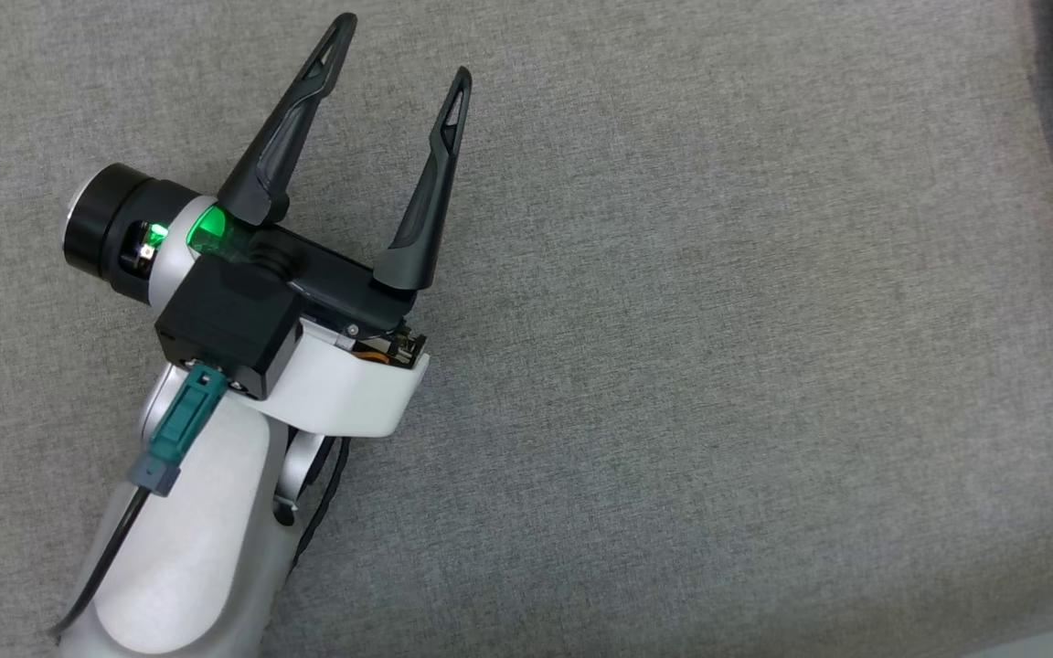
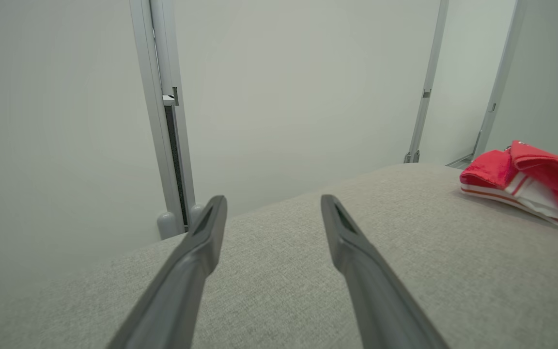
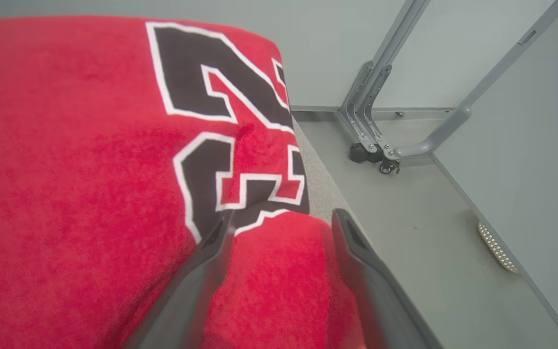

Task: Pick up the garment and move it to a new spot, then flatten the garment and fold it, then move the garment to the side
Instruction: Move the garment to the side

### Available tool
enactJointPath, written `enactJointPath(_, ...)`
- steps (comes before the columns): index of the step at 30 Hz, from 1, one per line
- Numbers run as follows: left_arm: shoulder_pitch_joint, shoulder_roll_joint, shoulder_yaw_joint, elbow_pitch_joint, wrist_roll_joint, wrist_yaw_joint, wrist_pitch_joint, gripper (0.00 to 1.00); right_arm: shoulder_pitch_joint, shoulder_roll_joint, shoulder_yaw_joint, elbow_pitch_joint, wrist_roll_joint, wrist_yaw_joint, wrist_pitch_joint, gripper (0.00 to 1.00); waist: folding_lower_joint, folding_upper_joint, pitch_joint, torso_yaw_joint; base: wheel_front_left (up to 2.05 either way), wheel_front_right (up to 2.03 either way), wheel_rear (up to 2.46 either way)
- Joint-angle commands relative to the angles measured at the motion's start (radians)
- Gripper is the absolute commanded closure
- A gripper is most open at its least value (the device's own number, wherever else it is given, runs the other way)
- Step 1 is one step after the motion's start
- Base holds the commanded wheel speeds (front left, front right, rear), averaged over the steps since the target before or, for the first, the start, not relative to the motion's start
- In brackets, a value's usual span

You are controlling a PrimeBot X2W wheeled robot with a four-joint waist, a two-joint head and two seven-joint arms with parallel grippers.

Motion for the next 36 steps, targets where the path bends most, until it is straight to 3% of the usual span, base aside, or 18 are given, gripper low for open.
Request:
enactJointPath(1,-0.001,0.009,0.003,0.006,0.001,0.005,-0.005,0.00,0.012,0.022,-0.010,0.017,0.026,-0.002,-0.023,0.00,0.0000,0.0000,-0.017,-0.014,0.00,0.00,0.00)
enactJointPath(7,0.036,0.019,0.017,0.028,-0.018,0.015,-0.006,0.00,0.090,0.098,-0.056,-0.028,0.094,-0.002,-0.060,0.00,0.0000,0.0000,-0.085,-0.048,0.00,0.00,0.00)
enactJointPath(15,0.127,0.025,0.037,0.058,-0.060,0.035,-0.007,0.00,0.295,0.242,-0.233,-0.327,0.014,-0.002,-0.059,0.00,0.0000,0.0000,-0.208,-0.073,0.00,0.00,0.00)
enactJointPath(19,0.180,0.018,0.051,0.079,-0.085,0.052,-0.013,0.00,0.418,0.331,-0.261,-0.479,-0.072,-0.001,-0.059,0.00,0.0000,0.0000,-0.271,-0.062,0.00,0.00,0.00)
enactJointPath(26,0.265,0.015,0.087,0.112,-0.131,0.081,-0.024,0.00,0.561,0.429,-0.240,-0.670,-0.166,-0.001,-0.042,0.00,0.0000,0.0000,-0.365,0.009,0.00,0.00,0.00)
enactJointPath(36,0.384,0.006,0.140,0.145,-0.183,0.125,-0.048,0.00,0.700,0.484,-0.270,-0.852,-0.262,-0.001,0.079,0.00,0.0000,0.0000,-0.459,0.160,0.00,0.00,0.00)
